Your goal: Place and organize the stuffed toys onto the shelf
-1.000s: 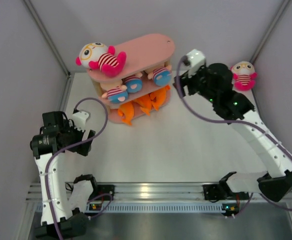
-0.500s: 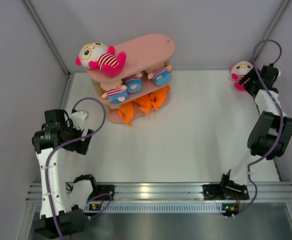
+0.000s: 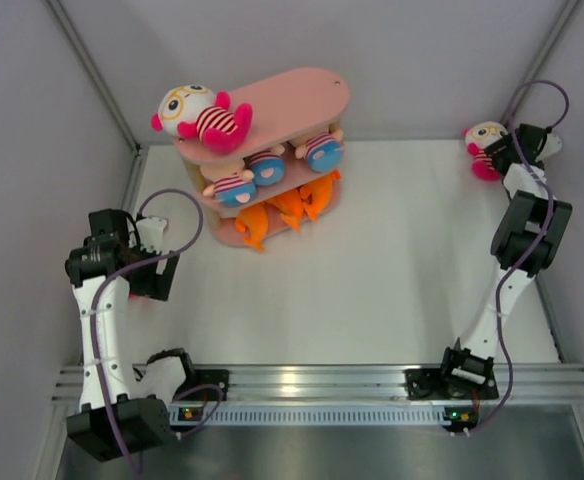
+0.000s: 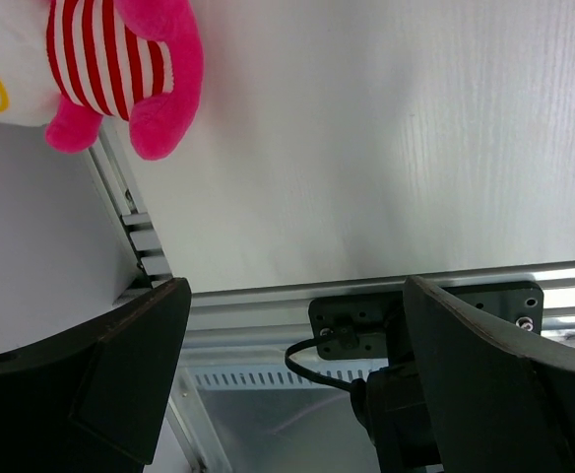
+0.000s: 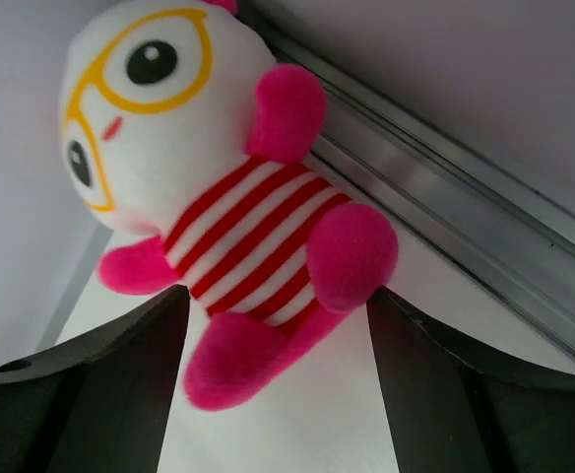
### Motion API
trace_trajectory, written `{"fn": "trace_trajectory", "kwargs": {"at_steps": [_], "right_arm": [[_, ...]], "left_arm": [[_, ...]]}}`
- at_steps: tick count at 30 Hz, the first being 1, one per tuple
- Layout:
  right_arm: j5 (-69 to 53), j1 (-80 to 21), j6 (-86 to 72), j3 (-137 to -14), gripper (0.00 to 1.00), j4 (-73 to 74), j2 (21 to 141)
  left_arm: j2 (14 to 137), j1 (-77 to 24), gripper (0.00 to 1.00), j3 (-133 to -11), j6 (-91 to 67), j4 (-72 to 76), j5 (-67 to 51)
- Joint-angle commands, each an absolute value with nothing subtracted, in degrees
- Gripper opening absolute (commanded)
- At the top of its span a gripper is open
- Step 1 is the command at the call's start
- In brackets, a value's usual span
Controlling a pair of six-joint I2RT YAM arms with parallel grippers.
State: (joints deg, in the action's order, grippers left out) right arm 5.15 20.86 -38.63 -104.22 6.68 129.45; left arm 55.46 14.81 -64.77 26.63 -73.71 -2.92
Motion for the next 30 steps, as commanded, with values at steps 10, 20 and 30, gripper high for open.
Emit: {"fn": "trace_trajectory", "kwargs": {"at_steps": [10, 20, 30], "right_arm": [[10.10, 20.74, -40.79, -108.64, 0.35, 6.42, 137.64], [3.96, 20.92, -37.87, -95.90, 0.00, -1.50, 119.55], [-10.97, 12.60, -38.94, -103.03, 0.00, 12.16, 99.58]], "left_arm": [[59.50, 16.96, 0.94, -70.05, 24.79, -71.89, -2.64], [55.82, 16.96, 0.94, -67.59, 24.61, -71.72, -4.13], [49.23, 16.96, 0.94, -59.16, 26.45, -70.49, 1.32]]}}
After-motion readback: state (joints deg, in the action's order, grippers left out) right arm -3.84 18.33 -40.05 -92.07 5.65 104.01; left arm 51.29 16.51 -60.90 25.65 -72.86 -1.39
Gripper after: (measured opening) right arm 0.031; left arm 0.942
